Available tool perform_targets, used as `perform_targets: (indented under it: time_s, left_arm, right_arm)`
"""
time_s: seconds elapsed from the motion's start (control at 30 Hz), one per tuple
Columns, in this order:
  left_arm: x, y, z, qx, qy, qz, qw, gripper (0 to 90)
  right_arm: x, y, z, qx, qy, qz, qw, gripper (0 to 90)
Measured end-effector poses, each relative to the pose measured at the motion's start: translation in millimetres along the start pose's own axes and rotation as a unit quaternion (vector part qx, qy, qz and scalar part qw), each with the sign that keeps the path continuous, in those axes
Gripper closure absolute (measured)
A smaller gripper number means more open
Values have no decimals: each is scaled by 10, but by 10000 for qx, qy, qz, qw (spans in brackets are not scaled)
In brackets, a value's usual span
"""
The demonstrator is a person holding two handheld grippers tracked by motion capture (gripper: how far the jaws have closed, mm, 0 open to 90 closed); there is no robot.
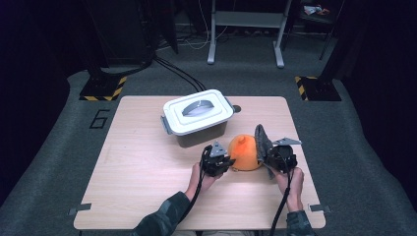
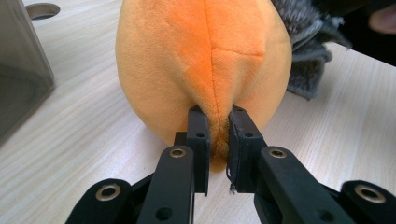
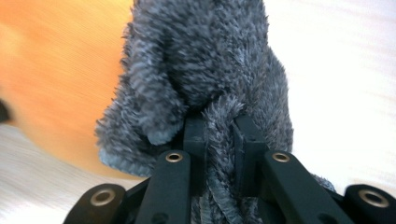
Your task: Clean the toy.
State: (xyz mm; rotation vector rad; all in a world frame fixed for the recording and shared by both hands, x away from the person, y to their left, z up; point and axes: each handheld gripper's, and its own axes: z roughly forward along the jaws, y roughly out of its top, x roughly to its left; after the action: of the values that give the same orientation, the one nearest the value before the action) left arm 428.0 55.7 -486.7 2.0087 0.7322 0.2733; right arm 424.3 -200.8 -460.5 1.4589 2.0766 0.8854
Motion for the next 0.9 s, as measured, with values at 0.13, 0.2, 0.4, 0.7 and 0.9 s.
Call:
perform_targets:
  time_s: [0.13,0.2,0.4,0.7,0.9]
  left_arm:
    - [3,-5,-4,-37,21,11,10000,810]
    - [8,-8,-11,-33,13,-16,10000,810]
    - [24,-21,-23,-50,-7,-19,10000,810]
    - [14,-14,-47,-21,-19,61,10000,810]
    - [13,-18,-39,-35,-56,33,10000,810]
  right_arm:
    - [-57,-46,43,169,-36,184,9997,784]
    - [-63,-41,10,107,-49,157,9998,784]
    - [111,107,-291,-396,76,-193,9990,783]
    - [658,337,-286,-444,192,-1015,9937,783]
    - [565,308,-235,-448,226,-761,9958,784]
